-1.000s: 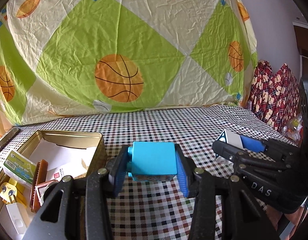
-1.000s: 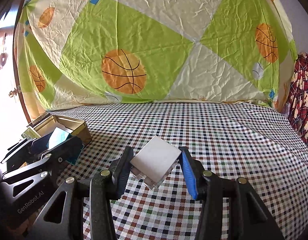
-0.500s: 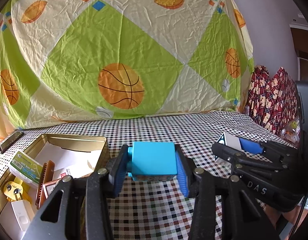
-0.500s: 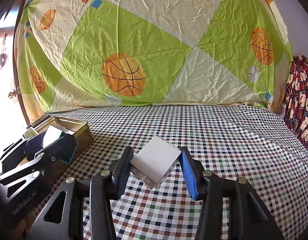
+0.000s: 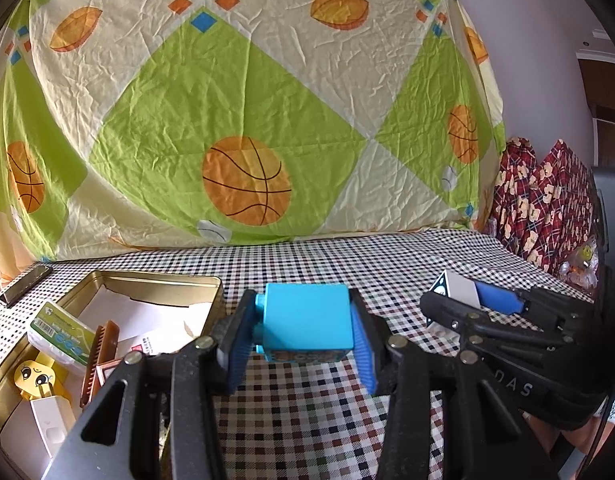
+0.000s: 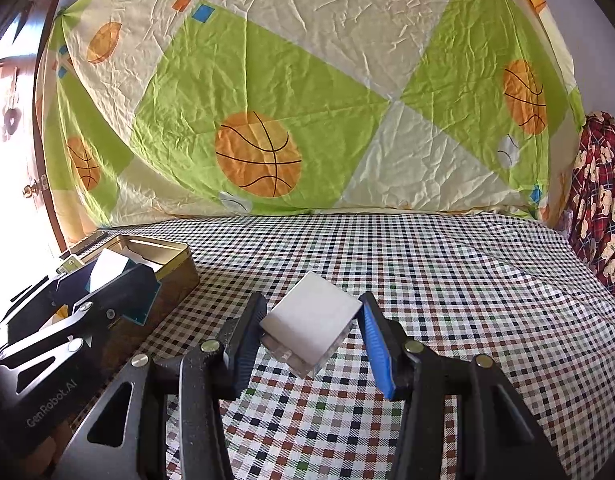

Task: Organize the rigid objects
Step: 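Carry the blue block with left gripper and white block with right gripper toward the tray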

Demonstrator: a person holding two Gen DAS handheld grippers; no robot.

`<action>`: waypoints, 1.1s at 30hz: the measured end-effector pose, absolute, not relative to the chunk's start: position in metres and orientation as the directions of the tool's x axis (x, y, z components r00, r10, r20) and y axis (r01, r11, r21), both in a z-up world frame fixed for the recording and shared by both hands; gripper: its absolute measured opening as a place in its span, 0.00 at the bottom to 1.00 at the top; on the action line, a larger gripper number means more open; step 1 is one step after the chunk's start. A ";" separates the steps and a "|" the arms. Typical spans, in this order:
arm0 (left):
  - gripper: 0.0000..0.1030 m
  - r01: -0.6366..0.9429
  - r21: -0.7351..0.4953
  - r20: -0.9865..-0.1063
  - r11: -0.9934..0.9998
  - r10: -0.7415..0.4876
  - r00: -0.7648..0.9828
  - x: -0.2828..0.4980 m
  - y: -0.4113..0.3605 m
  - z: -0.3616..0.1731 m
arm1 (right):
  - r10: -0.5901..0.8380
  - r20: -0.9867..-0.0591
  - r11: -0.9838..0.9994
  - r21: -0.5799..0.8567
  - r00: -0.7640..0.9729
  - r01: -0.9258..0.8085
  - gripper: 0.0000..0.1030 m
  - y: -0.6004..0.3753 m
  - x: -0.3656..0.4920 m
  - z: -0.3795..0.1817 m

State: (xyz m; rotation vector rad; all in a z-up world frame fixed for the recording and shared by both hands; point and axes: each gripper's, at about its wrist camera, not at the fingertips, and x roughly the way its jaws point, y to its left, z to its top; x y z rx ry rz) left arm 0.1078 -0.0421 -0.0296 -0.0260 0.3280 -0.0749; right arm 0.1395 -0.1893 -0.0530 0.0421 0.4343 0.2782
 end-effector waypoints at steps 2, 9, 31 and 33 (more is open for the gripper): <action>0.42 0.064 -0.038 -0.312 0.997 -0.072 0.947 0.105 -0.042 -0.029 | 0.273 -0.401 0.962 0.096 0.874 -0.256 0.49 -0.189 0.137 -0.052; 0.42 0.055 -0.043 -0.301 0.998 -0.066 0.951 0.100 -0.039 -0.029 | 0.271 -0.385 0.962 0.096 0.882 -0.254 0.49 -0.188 0.132 -0.050; 0.42 0.040 -0.058 -0.278 0.997 -0.055 0.959 0.086 -0.028 -0.027 | 0.244 -0.319 0.969 0.054 0.916 -0.239 0.49 -0.182 0.111 -0.041; 0.42 0.039 -0.057 -0.278 0.998 -0.054 0.959 0.085 -0.027 -0.027 | 0.248 -0.319 0.968 0.055 0.915 -0.244 0.49 -0.181 0.110 -0.041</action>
